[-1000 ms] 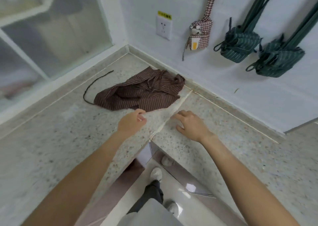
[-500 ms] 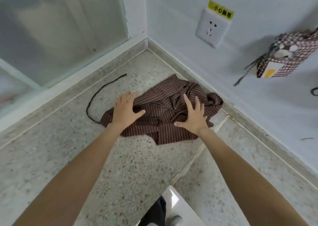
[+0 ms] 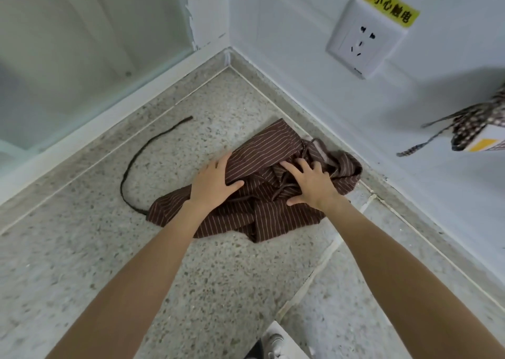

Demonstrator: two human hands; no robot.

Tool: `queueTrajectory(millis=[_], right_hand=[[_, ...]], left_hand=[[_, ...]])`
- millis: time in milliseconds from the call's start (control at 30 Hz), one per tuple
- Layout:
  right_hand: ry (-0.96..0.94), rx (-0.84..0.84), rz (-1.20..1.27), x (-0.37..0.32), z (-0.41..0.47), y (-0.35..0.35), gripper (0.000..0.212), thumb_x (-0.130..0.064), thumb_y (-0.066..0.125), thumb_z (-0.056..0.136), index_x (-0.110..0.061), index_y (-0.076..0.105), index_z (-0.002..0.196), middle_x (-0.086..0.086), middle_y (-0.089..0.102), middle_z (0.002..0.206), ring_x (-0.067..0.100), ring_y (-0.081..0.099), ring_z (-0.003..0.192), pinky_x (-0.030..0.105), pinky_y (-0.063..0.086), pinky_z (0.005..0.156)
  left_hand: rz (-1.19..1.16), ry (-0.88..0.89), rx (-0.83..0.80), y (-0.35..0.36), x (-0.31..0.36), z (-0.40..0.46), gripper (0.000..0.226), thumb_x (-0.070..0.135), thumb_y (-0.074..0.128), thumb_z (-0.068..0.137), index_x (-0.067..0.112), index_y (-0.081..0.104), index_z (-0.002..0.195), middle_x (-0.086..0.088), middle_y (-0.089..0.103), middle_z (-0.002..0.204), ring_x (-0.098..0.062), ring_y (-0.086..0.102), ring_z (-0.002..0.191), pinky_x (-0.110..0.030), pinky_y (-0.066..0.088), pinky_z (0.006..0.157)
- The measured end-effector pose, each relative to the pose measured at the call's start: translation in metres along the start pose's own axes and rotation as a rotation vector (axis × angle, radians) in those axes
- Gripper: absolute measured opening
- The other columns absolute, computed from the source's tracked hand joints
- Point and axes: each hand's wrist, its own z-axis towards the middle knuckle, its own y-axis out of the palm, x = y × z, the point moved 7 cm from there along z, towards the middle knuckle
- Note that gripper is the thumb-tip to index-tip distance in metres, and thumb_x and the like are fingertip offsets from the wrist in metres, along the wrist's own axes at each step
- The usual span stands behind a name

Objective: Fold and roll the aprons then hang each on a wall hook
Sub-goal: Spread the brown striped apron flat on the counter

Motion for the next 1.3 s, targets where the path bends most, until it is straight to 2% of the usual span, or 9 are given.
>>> queueTrajectory(millis=[167,267,533,667,767,933,1100,1200,1300], right_hand=[[-0.103,0.157,0.096,-0.031,-0.038,0.016,0.061,-0.015,0.056,0.092,-0.03,0.028,0.144,0.003,0.042,0.135,0.033,0.047,0.113,0.039,0.052,0.074],[-0.165,0.293,0.224,-0.051,-0.079,0.022,0.048,-0.015,0.059,0.09,-0.023,0.044,0.135,0.003,0.055,0.118,0.029,0.057,0.098,0.037,0.051,0.064],[-0.394,0.381,0.356,-0.09,-0.194,0.048,0.058,-0.015,0.068,0.082,-0.019,0.046,0.135,0.005,0.052,0.128,0.027,0.058,0.106,0.037,0.053,0.07],[-0.578,0.274,0.385,-0.114,-0.246,0.072,0.066,-0.032,0.071,0.081,-0.023,0.04,0.139,0.001,0.045,0.134,0.018,0.05,0.115,0.03,0.048,0.082],[-0.638,0.176,0.475,-0.127,-0.285,0.091,0.063,-0.041,0.065,0.085,-0.027,0.038,0.14,-0.002,0.048,0.128,0.013,0.051,0.112,0.026,0.046,0.085],[-0.718,0.31,0.517,-0.151,-0.346,0.094,0.037,-0.025,0.061,0.09,-0.017,0.057,0.126,0.001,0.063,0.117,0.02,0.058,0.106,0.018,0.038,0.081],[-0.947,0.493,0.505,-0.193,-0.391,0.056,0.03,-0.004,0.062,0.084,-0.019,0.069,0.109,-0.002,0.07,0.103,0.015,0.057,0.096,0.024,0.042,0.081],[-1.145,0.559,0.443,-0.218,-0.416,0.033,0.04,0.008,0.061,0.077,-0.019,0.07,0.105,-0.006,0.069,0.101,0.013,0.051,0.094,0.025,0.042,0.084],[-1.293,0.584,0.388,-0.237,-0.435,0.021,0.05,0.016,0.062,0.072,-0.021,0.071,0.104,-0.01,0.067,0.105,0.018,0.051,0.096,0.028,0.043,0.086]], left_hand=[[-0.177,-0.078,0.002,-0.009,-0.014,-0.06,0.053,0.036,0.057,0.09,0.021,0.04,0.138,-0.003,0.056,0.129,-0.022,0.056,0.112,-0.031,0.043,0.09],[-0.377,-0.127,0.086,-0.026,-0.022,-0.104,0.039,0.026,0.055,0.093,0.021,0.05,0.131,0.001,0.06,0.125,-0.018,0.056,0.112,-0.029,0.043,0.092],[-0.481,-0.114,0.138,-0.065,-0.002,-0.251,0.036,0.035,0.067,0.084,0.03,0.058,0.119,0.022,0.057,0.109,0.007,0.052,0.095,0.004,0.033,0.071],[-0.412,-0.17,0.266,-0.064,-0.004,-0.331,0.028,0.026,0.052,0.095,0.019,0.061,0.12,0.006,0.064,0.112,-0.016,0.058,0.105,-0.018,0.039,0.082],[-0.44,-0.244,0.368,-0.057,-0.008,-0.395,0.029,0.027,0.046,0.097,0.017,0.061,0.12,0.004,0.064,0.111,-0.014,0.059,0.101,-0.02,0.039,0.081],[-0.391,-0.423,0.455,-0.041,-0.017,-0.505,0.03,0.031,0.042,0.098,0.02,0.06,0.12,-0.003,0.065,0.115,-0.021,0.059,0.105,-0.028,0.042,0.084],[-0.27,-0.58,0.344,-0.014,-0.042,-0.581,0.062,0.032,0.056,0.09,0.025,0.026,0.144,-0.009,0.051,0.133,-0.025,0.052,0.115,-0.03,0.041,0.084],[-0.204,-0.388,0.466,-0.035,-0.023,-0.594,0.084,0.057,0.057,0.077,0.029,0.018,0.147,-0.009,0.029,0.147,-0.023,0.03,0.134,-0.035,0.027,0.109],[-0.284,-0.156,0.493,-0.06,0.016,-0.592,0.081,0.064,0.055,0.077,0.04,0.017,0.144,0.01,0.018,0.152,-0.006,0.014,0.139,-0.027,0.013,0.112]])
